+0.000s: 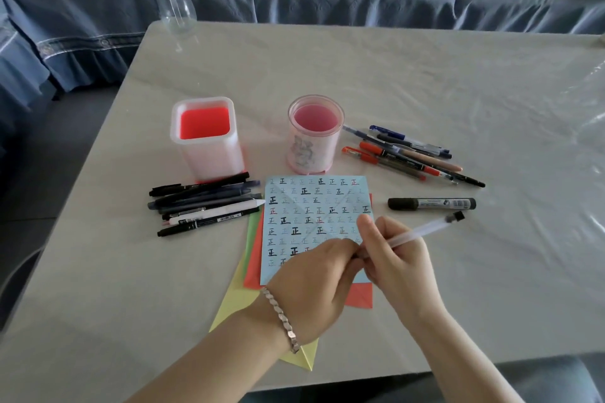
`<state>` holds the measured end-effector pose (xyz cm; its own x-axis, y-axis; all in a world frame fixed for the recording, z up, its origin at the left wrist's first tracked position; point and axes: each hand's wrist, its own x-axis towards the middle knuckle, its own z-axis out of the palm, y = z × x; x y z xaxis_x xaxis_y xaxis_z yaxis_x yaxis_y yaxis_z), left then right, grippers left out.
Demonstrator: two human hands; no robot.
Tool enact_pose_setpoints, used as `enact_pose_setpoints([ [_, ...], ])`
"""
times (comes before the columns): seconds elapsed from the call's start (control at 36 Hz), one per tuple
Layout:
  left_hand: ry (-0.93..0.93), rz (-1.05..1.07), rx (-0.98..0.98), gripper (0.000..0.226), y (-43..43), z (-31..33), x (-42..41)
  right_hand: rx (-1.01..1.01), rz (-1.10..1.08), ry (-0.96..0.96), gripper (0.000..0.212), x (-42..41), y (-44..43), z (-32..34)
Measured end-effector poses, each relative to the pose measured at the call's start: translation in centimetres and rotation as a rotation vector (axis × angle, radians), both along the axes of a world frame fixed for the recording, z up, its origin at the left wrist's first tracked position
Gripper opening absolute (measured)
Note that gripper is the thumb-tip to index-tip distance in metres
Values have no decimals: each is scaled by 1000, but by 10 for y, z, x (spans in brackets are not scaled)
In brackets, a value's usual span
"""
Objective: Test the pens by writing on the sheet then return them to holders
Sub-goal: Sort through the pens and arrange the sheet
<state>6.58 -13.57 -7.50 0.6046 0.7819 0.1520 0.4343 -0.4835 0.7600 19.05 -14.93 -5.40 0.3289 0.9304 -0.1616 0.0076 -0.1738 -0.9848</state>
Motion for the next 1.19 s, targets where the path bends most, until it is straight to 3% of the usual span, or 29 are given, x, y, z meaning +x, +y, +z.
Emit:
enact_pose_setpoints([
  [0.33, -17, -13, -11, 35, -1, 7, -8, -82, 17, 251, 47, -9, -4, 3],
  [0.5, -23, -38, -47, 10, -1, 11, -7, -54, -15, 355, 45, -9, -13, 1],
  [0.58, 9, -47, -29, 10, -1, 13, -5, -30, -54, 400, 46, -9, -16, -3],
  [0.69, 50, -54, -84, 16, -1, 11, -8, 19, -26, 341, 49, -7, -18, -5],
  [0.78, 124, -36, 14, 26, -1, 5, -13, 49, -117, 273, 47, 0, -14, -7],
  [0.89, 166, 211, 16, 25, 10, -7, -30, 40, -307, 174, 41, 27, -4, -10],
  [1.03, 222, 348, 299, 10, 29, -38, -48, -36, -360, 121, 41, 45, -7, -18],
  [1.11, 290, 393, 449, 23, 37, -54, -54, -74, -363, 81, 39, 47, -9, -23],
  [1.19, 344, 417, 521, 20, 39, -61, -58, -93, -338, 15, 32, 47, -11, -28],
])
